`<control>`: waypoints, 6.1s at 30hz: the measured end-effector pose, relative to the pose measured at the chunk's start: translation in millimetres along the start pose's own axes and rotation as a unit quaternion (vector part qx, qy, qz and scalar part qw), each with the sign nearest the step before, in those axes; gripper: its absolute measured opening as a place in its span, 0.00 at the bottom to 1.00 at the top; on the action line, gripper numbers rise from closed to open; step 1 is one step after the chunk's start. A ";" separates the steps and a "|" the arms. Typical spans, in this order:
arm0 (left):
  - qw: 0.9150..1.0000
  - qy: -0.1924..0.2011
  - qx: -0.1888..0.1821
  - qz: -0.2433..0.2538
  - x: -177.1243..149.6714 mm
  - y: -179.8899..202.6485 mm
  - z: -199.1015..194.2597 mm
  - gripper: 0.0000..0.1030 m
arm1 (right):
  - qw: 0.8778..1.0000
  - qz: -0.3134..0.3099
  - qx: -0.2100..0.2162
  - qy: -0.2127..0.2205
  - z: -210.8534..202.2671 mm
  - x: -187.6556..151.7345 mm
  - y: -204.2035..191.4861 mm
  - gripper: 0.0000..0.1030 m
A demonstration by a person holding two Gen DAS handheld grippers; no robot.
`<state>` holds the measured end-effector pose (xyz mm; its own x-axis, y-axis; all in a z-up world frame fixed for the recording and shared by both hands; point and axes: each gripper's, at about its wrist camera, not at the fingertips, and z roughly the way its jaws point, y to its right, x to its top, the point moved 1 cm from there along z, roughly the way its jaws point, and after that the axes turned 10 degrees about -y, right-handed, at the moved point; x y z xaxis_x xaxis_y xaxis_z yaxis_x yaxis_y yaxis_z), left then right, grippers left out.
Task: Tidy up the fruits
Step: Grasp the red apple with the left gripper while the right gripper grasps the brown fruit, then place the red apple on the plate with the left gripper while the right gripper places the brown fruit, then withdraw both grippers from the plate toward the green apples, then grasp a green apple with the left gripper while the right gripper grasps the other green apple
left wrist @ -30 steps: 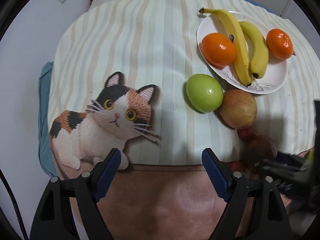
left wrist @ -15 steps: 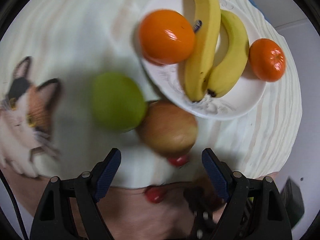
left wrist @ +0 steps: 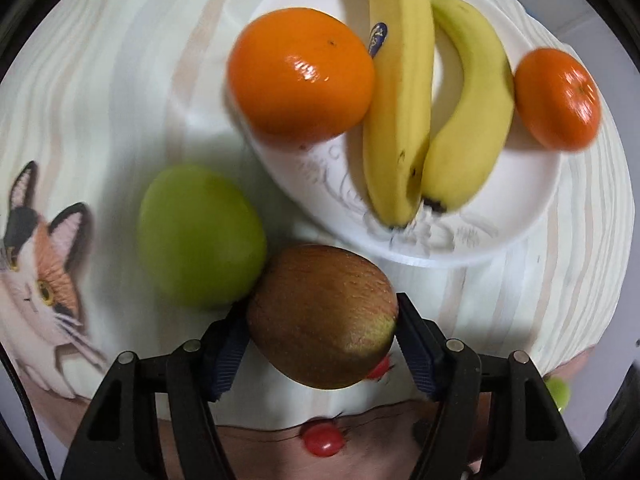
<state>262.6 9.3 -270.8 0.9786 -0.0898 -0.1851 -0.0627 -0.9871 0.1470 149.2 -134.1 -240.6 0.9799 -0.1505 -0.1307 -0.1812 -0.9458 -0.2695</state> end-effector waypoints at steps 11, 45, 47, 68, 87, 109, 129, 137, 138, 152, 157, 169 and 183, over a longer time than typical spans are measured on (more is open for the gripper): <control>0.999 -0.015 0.027 0.042 -91.6 -35.8 -13.8 0.65 | 0.997 -0.043 0.025 -0.063 23.7 -41.9 -16.7 0.65; 0.999 0.014 -0.007 0.038 -88.6 17.8 -43.8 0.64 | 0.998 -0.046 0.034 -0.021 1.8 -39.4 -38.0 0.64; 0.998 0.028 -0.028 0.040 -78.1 27.0 -65.3 0.64 | 0.998 -0.047 0.040 -0.005 -16.3 -22.4 -34.4 0.64; 0.997 0.049 0.002 0.063 151.4 21.4 -88.7 0.65 | 0.993 -0.020 -0.031 0.108 -50.3 138.0 -37.4 0.65; 0.997 0.035 -0.002 0.071 160.4 18.6 -70.9 0.80 | 0.995 0.011 -0.010 0.099 -34.2 152.4 -27.0 0.65; 0.993 0.090 0.013 0.070 117.3 10.1 -123.3 0.80 | 0.995 0.007 -0.025 0.101 -58.4 135.1 -30.1 0.94; 0.969 0.233 0.054 0.060 -42.4 -1.0 -190.6 0.90 | 0.977 -0.059 -0.081 0.191 -157.5 36.9 -49.2 0.96; 0.956 0.282 0.052 0.062 -101.8 9.2 -229.7 0.90 | 0.964 -0.072 -0.084 0.243 -206.0 -16.6 -58.5 0.96; 0.955 0.286 0.053 0.061 -107.7 10.2 -232.3 0.90 | 0.962 -0.074 -0.086 0.249 -212.0 -21.4 -59.6 0.96; 0.946 0.315 0.044 0.060 -170.7 18.1 -259.6 0.90 | 0.943 -0.093 -0.092 0.306 -271.3 -88.1 -70.7 0.96; 0.946 0.316 0.042 0.063 -181.7 21.9 -260.7 0.90 | 0.941 -0.095 -0.087 0.313 -280.4 -99.2 -73.0 0.97; 0.949 0.306 0.048 0.051 -177.7 23.9 -253.5 0.90 | 0.949 -0.080 -0.064 0.298 -271.9 -95.0 -57.1 0.97; 0.981 0.177 0.073 0.026 -105.0 12.3 -146.0 0.90 | 0.980 0.081 -0.076 0.162 -172.4 -41.2 88.6 0.98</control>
<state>187.6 25.9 -107.7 0.9782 -0.1152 0.1728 -0.1173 -0.9931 0.0019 107.1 -261.3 -94.7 0.9183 -0.3633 0.1572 -0.3471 -0.9300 -0.1212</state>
